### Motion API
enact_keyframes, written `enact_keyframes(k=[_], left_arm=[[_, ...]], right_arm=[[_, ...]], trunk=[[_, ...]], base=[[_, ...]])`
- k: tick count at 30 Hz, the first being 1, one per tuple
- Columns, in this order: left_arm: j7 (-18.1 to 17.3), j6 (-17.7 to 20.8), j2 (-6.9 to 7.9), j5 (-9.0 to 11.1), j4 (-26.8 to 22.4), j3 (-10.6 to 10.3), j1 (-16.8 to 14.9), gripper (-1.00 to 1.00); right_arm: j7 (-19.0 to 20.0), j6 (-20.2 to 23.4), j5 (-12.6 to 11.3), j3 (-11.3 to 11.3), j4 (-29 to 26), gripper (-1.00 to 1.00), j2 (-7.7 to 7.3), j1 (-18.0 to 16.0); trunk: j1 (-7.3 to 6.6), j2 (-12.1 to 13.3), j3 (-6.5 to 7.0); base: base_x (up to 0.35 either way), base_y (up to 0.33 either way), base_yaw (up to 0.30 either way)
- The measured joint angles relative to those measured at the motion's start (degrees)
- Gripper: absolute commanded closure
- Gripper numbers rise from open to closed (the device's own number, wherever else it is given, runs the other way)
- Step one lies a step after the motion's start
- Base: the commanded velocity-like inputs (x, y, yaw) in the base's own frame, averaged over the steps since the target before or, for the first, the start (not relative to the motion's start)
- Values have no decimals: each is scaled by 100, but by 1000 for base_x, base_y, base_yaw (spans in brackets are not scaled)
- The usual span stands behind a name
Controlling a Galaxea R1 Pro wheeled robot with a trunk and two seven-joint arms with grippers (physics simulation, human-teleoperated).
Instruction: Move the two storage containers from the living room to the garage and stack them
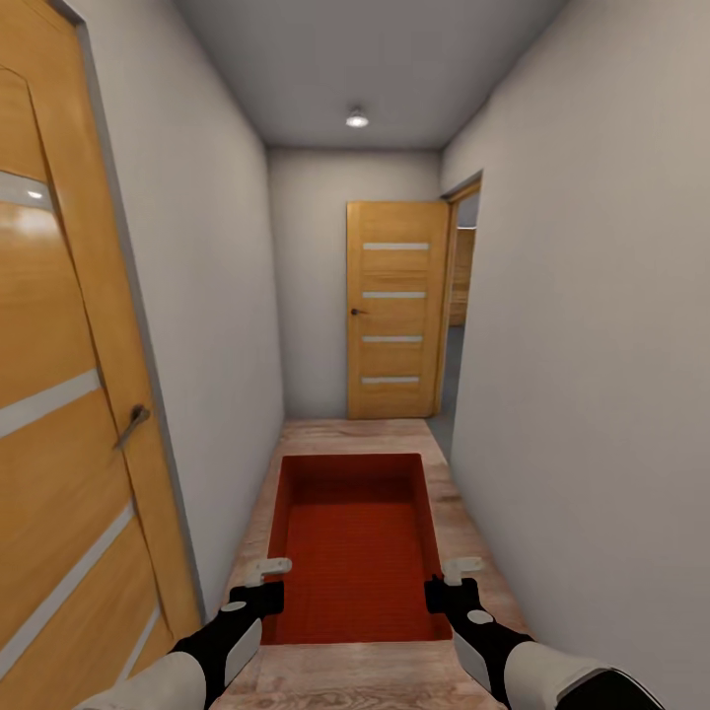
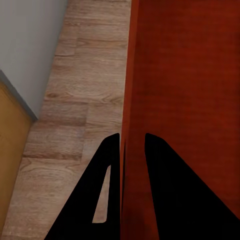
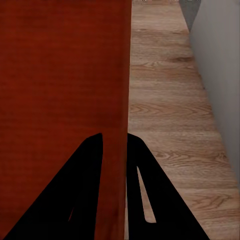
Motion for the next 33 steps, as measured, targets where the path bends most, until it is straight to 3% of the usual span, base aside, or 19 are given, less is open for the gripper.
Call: enact_keyframes(k=[33], left_arm=[[7,-28,-9,13,33,3,-2,100]], right_arm=[[3,5,28,-5,-3,100,-8,0]], trunk=[[1,0,0]], base=[[312,0,0]])
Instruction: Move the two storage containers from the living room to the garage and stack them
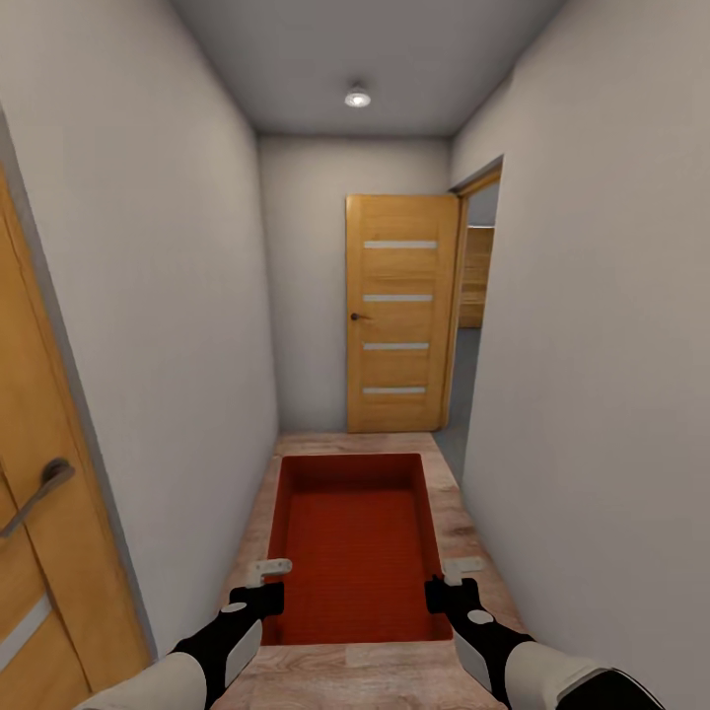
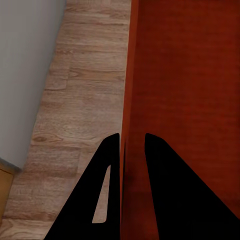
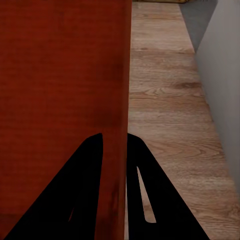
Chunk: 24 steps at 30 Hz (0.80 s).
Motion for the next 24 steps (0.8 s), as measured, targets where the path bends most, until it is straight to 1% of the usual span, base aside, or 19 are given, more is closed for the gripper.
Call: enact_keyframes(k=[8,10,15,21,24], left_arm=[[0,18,4,-1,-17,-8,0,100],[2,38,12,11,-38,-34,0,100],[10,49,3,0,-45,-21,0,100],[16,25,-2,10,-22,-24,0,100],[25,34,-3,20,-33,-41,0,100]], right_arm=[[-1,1,-8,-4,0,100,3,0],[-4,-6,-40,10,4,100,9,-1],[3,6,26,-46,-4,100,-2,-1],[6,4,22,-28,-2,100,-6,0],[8,2,20,-30,-3,100,-7,-1]], trunk=[[2,0,0],[2,0,0],[2,0,0],[2,0,0],[0,0,0]], base=[[28,0,0],[1,-124,0],[0,-164,0],[7,-23,0],[163,-2,0]])
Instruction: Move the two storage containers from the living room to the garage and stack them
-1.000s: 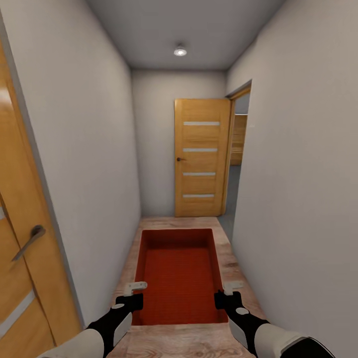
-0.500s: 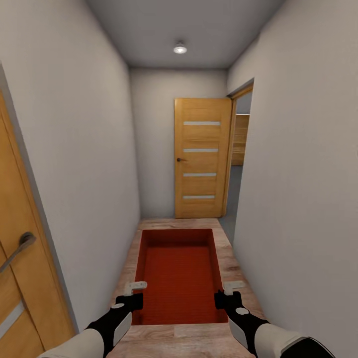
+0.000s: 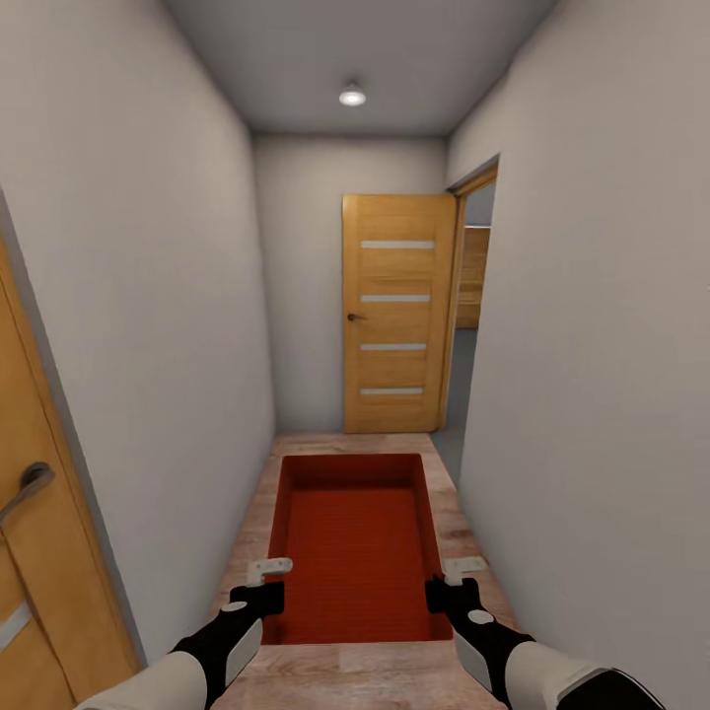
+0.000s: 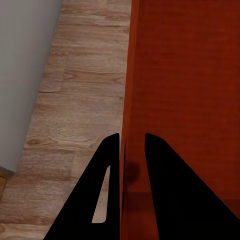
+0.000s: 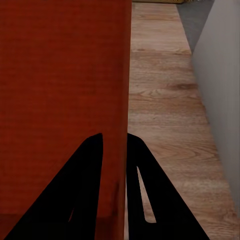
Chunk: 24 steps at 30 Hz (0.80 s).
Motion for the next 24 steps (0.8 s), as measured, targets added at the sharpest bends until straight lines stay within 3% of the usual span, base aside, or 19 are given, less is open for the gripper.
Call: enact_keyframes(k=[24], left_arm=[[11,16,0,11,-15,-18,2,100]], right_arm=[[1,1,-1,-6,2,100,0,0]], trunk=[[-1,0,0]], base=[[314,0,25]])
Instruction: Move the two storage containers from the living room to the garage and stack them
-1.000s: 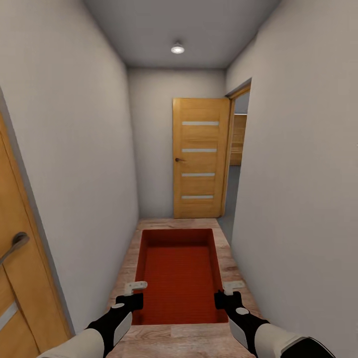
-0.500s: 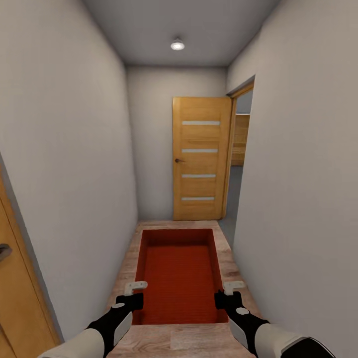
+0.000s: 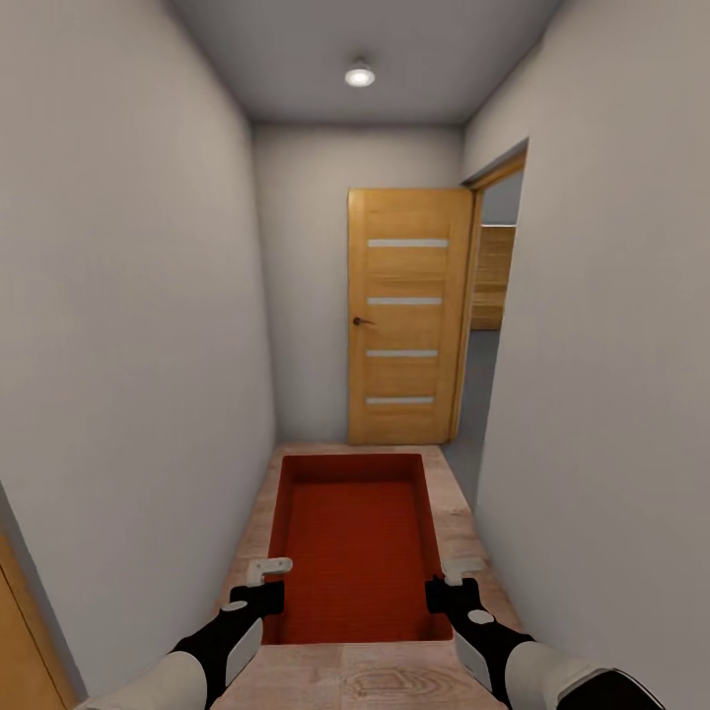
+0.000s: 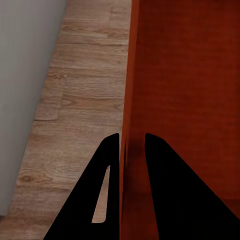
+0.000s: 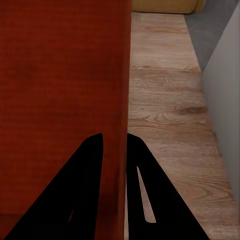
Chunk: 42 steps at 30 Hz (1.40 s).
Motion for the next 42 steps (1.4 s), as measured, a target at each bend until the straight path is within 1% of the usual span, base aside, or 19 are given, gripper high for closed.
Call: enact_keyframes(k=[42], left_arm=[[-12,-40,-4,-4,42,23,-2,100]], right_arm=[[-2,-1,-15,33,2,100,0,1]], trunk=[[0,0,0]], base=[[322,0,1]])
